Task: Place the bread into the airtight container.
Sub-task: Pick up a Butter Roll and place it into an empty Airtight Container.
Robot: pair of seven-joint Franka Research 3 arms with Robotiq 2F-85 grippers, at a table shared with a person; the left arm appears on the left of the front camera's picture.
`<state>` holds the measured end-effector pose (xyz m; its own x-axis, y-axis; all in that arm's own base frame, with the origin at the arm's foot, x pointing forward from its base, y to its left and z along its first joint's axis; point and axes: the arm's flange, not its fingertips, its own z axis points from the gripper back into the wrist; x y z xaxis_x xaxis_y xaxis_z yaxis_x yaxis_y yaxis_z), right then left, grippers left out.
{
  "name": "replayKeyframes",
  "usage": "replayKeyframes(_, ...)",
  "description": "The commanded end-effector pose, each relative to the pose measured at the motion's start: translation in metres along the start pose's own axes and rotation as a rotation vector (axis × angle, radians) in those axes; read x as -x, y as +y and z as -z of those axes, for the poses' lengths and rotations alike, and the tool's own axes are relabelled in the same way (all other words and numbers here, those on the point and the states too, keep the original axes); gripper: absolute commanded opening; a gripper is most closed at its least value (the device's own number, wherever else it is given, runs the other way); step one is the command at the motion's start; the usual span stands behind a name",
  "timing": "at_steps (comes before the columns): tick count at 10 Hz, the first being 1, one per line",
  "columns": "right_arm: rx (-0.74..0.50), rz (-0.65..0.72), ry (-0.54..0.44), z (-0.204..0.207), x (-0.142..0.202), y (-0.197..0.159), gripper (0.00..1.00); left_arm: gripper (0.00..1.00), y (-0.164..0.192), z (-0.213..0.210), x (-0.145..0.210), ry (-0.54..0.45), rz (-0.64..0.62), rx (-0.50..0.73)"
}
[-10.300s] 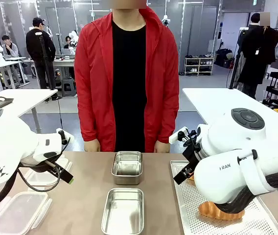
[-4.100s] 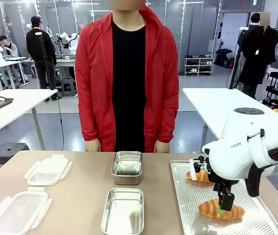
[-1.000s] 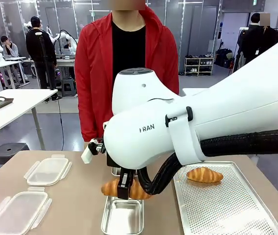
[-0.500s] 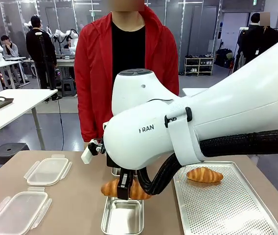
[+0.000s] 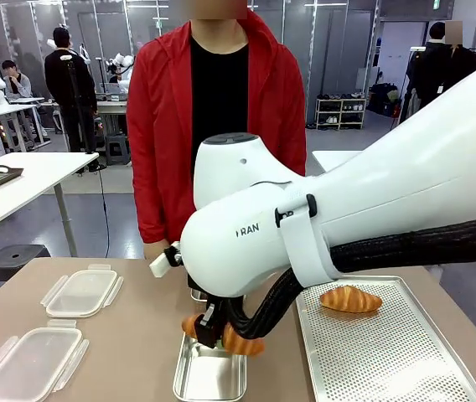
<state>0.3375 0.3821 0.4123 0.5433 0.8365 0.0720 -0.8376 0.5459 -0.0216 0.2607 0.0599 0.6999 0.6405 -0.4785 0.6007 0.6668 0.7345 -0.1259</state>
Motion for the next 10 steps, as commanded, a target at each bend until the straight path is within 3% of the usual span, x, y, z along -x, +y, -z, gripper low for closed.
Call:
replayKeyframes(1, -0.021, 0.307, -0.007, 0.015, -0.013, 0.007, 0.37, 1.0, 0.0, -0.001, -0.001, -0.004, 0.012, 0.009)
replayKeyframes(3, 0.043, 0.57, 0.008, 0.035, -0.015, -0.004, 0.37, 1.0, 0.0, -0.001, -0.001, -0.004, 0.012, 0.009)
replayKeyframes(5, 0.043, 0.729, -0.021, 0.056, -0.021, -0.009, 0.37, 1.0, 0.0, -0.001, -0.001, -0.004, 0.012, 0.009)
replayKeyframes(9, 0.018, 0.808, -0.1, 0.072, -0.027, -0.006, 0.37, 1.0, 0.0, -0.001, -0.001, -0.004, 0.012, 0.009)
replayKeyframes(10, 0.018, 0.814, -0.095, 0.075, -0.028, -0.006, 0.47, 1.0, 0.0, -0.001, -0.001, -0.004, 0.012, 0.009)
